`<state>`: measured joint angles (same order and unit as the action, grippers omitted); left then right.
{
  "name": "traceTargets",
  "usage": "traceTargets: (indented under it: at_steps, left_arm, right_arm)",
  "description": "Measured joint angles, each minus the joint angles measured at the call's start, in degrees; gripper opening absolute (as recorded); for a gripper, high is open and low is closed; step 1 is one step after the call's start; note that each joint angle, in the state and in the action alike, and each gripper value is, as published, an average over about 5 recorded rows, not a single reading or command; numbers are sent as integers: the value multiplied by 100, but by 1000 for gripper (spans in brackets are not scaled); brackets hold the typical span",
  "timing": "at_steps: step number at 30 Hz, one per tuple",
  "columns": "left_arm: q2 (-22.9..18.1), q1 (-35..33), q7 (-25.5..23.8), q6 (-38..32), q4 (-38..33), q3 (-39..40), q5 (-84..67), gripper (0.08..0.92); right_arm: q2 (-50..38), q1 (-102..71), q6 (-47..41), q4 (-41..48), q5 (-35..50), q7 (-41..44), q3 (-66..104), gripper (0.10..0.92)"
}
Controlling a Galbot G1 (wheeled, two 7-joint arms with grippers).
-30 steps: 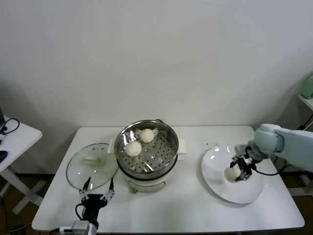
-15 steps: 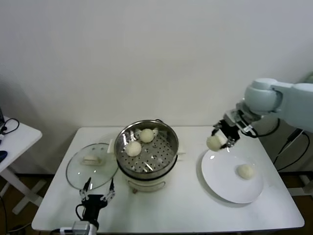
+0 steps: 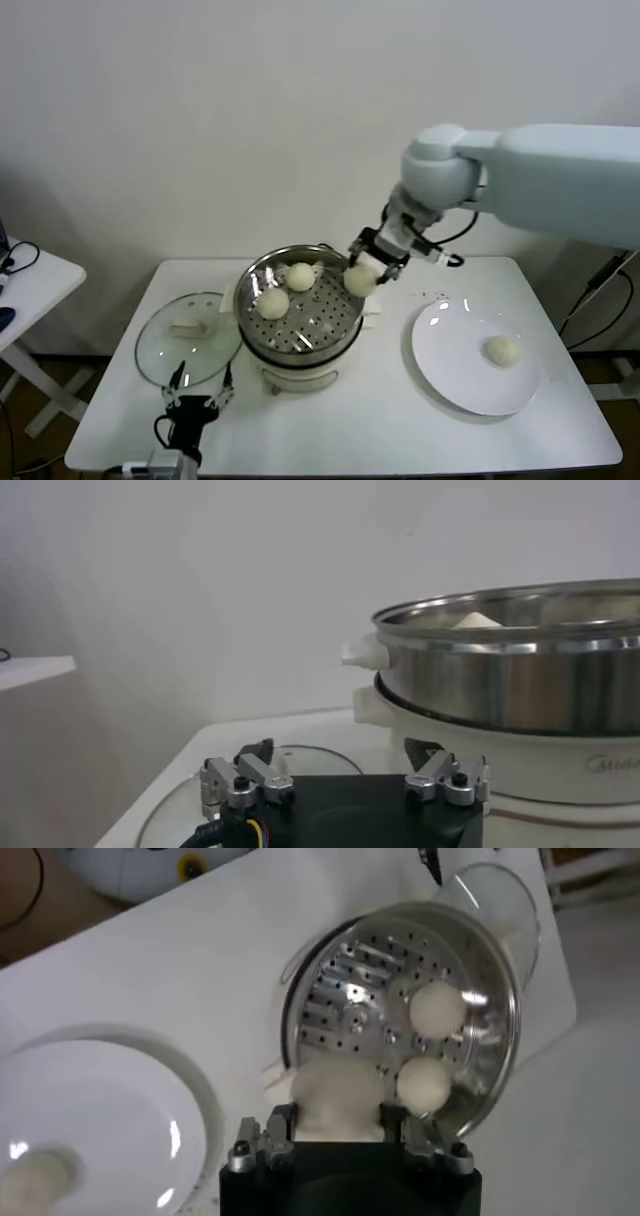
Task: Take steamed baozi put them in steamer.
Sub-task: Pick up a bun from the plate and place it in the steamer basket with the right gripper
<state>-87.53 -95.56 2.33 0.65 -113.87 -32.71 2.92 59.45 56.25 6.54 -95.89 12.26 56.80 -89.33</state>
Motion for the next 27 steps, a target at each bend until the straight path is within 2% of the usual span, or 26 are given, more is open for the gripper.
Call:
traceTargets:
  at_steps: [14,27]
  left_arm:
    - [-46,17,-3,7,1,-58,-8,823]
    - [-52,15,-3,6,-6,-88,-19,823]
  right_arm:
    - [1342,-969,268,537,-816,-95,152,570]
    - [1789,-1554,405,1108,-1171,-135,173,575]
